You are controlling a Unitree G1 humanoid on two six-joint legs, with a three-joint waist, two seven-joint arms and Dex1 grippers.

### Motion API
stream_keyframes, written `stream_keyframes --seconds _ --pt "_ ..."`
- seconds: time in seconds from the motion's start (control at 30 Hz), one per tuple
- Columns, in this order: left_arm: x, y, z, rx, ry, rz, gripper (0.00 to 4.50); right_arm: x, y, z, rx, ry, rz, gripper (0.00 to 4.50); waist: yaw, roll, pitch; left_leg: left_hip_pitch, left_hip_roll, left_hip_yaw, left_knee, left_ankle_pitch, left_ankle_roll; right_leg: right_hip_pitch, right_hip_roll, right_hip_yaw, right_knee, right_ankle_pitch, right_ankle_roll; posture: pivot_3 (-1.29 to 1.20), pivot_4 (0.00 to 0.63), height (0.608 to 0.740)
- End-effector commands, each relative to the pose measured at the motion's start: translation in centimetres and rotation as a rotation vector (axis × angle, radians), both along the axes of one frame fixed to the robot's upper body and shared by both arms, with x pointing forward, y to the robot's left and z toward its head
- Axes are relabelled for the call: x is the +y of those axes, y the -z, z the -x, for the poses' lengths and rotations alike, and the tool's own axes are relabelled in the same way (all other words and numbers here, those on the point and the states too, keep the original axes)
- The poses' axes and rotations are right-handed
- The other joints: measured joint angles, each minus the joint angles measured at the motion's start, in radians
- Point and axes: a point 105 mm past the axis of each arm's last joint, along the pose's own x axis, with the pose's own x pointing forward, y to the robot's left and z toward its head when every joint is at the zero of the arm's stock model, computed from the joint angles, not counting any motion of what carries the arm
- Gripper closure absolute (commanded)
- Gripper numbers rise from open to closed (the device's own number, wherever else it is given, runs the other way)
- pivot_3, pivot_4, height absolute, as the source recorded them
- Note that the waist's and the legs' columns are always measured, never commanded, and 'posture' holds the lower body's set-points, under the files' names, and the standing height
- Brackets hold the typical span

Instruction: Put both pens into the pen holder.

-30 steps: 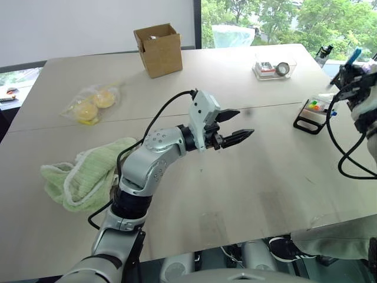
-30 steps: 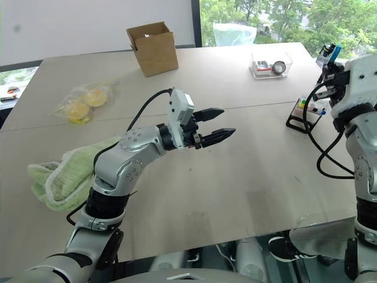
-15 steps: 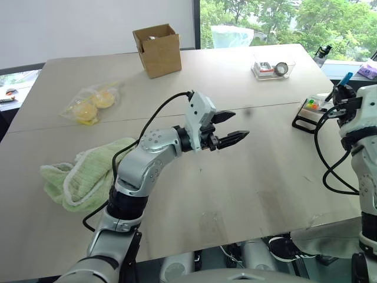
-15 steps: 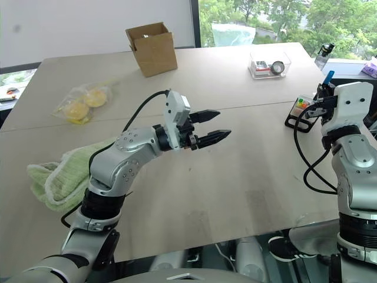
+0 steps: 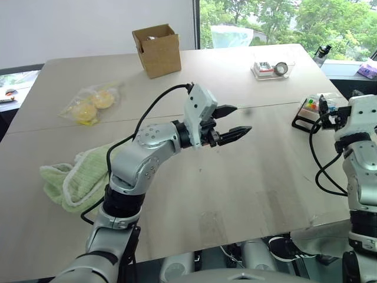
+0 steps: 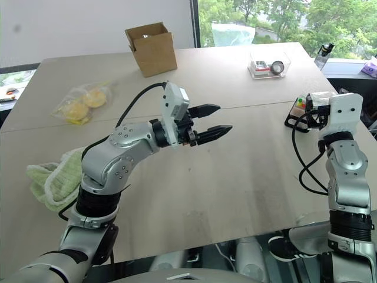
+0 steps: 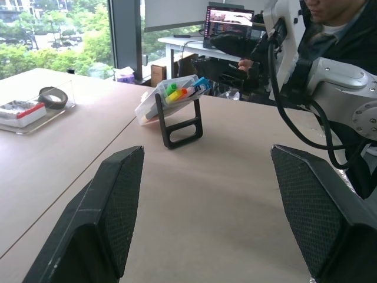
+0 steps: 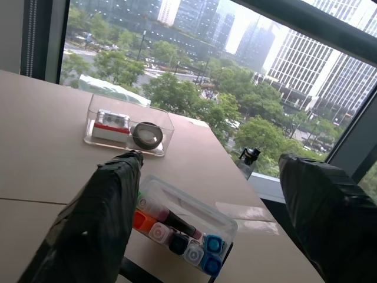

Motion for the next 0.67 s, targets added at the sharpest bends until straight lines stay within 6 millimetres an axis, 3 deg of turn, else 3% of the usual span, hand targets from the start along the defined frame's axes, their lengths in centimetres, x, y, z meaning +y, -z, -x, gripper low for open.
stream_keyframes --seconds 0.03,0.17,0.23,0.27,0.37,0.53,0.67 --pt "2.2 -0.7 -0.4 -0.067 -0.132 0.001 0.96 4.5 -3.7 2.0 -0.062 -0.282 0.012 0.02 -0.003 0.001 0.000 0.000 0.000 0.000 0.000 0.000 0.000 0.000 0.000 0.000 0.000 0.000 0.000 0.00 0.150 0.740" --pt "7.1 1.4 -2.0 -0.031 -0.437 0.015 0.96 11.3 -2.9 4.0 0.093 -0.669 0.079 0.02 -0.010 0.001 0.000 0.002 0.000 -0.001 -0.001 0.000 0.000 0.000 0.001 0.003 0.000 0.000 0.000 0.00 0.150 0.740" --pt "8.4 2.3 -1.7 -0.022 -0.508 0.008 0.96 12.5 -1.7 4.8 0.180 -0.769 0.116 0.02 -0.005 0.001 0.000 0.002 0.000 -0.003 -0.001 0.000 0.000 0.000 0.002 0.004 0.000 0.000 0.000 0.00 0.150 0.740" --pt "9.1 2.8 -1.1 -0.012 -0.543 -0.001 0.96 13.0 -0.1 5.5 0.277 -0.833 0.138 0.02 0.002 0.000 0.000 0.002 0.000 -0.003 -0.001 0.000 0.000 0.000 0.002 0.003 0.000 0.000 0.000 0.00 0.150 0.740" --pt "10.7 4.4 1.6 0.037 -0.585 -0.030 0.96 12.3 3.5 6.8 0.464 -0.893 0.227 0.02 0.015 -0.001 -0.001 0.000 -0.002 -0.005 0.000 -0.002 0.002 0.000 -0.001 0.002 -0.001 0.002 -0.004 0.00 0.150 0.740" --pt "13.3 7.1 6.7 0.156 -0.651 -0.064 0.96 9.4 4.8 7.3 0.552 -0.878 0.181 0.02 0.010 -0.001 -0.001 0.000 -0.004 -0.005 0.001 -0.003 0.004 0.000 -0.004 0.004 -0.002 0.002 -0.003 0.00 0.150 0.740" --pt "13.9 8.6 10.1 0.260 -0.698 -0.031 0.96 7.9 5.8 7.8 0.601 -0.854 0.182 0.02 0.009 -0.001 -0.001 0.000 -0.004 -0.006 0.001 -0.006 -0.001 0.001 -0.004 0.003 -0.002 -0.002 -0.004 0.00 0.150 0.740"
